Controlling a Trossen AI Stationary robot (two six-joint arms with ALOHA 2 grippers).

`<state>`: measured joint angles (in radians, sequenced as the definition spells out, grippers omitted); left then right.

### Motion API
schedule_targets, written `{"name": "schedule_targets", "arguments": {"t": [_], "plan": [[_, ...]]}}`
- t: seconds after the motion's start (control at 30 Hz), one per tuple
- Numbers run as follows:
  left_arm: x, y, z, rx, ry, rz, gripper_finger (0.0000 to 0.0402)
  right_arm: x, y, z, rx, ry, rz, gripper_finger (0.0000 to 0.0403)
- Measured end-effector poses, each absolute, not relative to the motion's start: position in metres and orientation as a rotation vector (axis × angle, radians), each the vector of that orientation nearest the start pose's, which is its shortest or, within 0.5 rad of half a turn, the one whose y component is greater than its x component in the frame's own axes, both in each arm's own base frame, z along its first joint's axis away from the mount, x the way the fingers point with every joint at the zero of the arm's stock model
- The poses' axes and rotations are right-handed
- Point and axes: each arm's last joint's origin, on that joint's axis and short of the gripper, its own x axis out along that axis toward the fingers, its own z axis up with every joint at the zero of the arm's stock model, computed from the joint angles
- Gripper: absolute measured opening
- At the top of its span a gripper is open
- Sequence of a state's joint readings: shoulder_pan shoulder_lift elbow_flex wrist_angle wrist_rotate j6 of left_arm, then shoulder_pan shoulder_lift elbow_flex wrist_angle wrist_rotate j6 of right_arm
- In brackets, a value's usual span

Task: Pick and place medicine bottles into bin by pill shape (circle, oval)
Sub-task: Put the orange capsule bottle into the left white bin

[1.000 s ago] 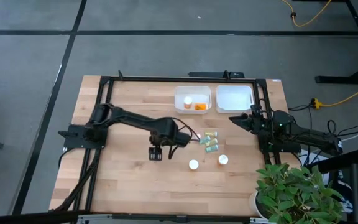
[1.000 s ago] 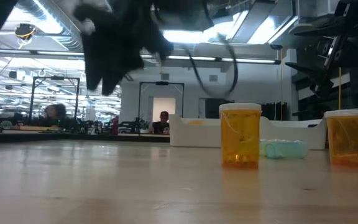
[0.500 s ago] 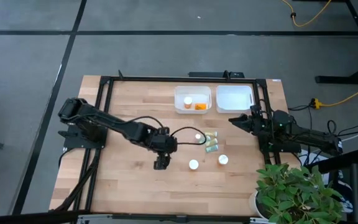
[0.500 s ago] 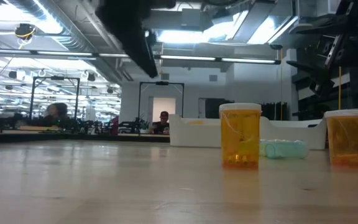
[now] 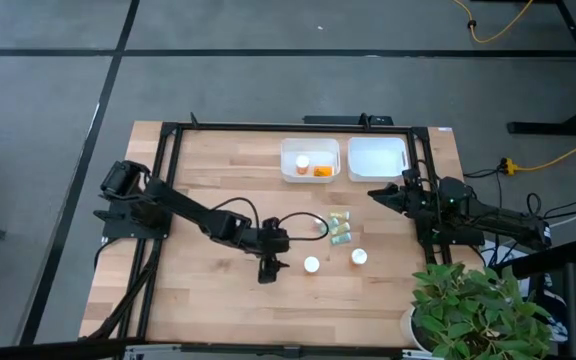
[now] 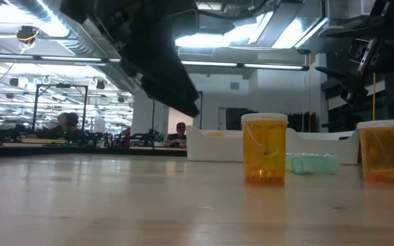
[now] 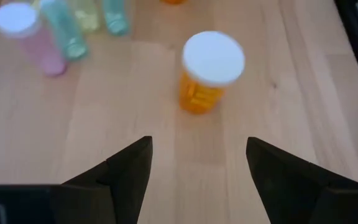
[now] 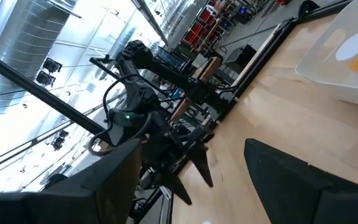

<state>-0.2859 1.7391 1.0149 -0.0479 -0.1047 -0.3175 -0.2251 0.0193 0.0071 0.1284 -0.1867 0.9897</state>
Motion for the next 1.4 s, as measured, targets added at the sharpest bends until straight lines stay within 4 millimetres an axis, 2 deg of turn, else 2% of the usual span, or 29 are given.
{"name": "schedule_targets", "arguments": {"t": [0.17, 0.43, 0.77, 0.97, 1.1, 1.2, 1.3, 1.4], "plan": [[0.354, -0.107, 0.162, -0.029, 0.72, -0.123, 0.0253, 0.096, -0.016, 0.177, 0.965, -0.123, 0.021, 0.0286], [0.372, -0.11, 0.137, -0.029, 0.635, -0.093, 0.0253, 0.096, -0.016, 0.177, 0.968, -0.123, 0.022, 0.0286], [0.408, -0.107, 0.136, -0.047, 0.582, -0.068, 0.0253, 0.096, -0.016, 0.177, 0.973, -0.124, 0.024, 0.0286], [0.409, -0.108, 0.136, -0.047, 0.588, -0.071, 0.0241, 0.096, -0.016, 0.177, 0.986, -0.111, 0.047, 0.0286], [0.409, -0.108, 0.136, -0.058, 0.591, -0.08, 0.0213, 0.096, -0.016, 0.177, 0.986, -0.111, 0.047, 0.0286], [0.407, -0.107, 0.145, -0.06, 0.57, -0.068, 0.0192, 0.096, -0.016, 0.177, 0.986, -0.11, 0.048, 0.0286], [0.406, -0.095, 0.175, -0.09, 0.493, -0.018, 0.0186, 0.096, -0.016, 0.177, 0.986, -0.111, 0.047, 0.0286], [0.401, -0.07, 0.208, -0.118, 0.436, 0.044, 0.0188, 0.096, -0.016, 0.177, 0.986, -0.111, 0.047, 0.0286]]}}
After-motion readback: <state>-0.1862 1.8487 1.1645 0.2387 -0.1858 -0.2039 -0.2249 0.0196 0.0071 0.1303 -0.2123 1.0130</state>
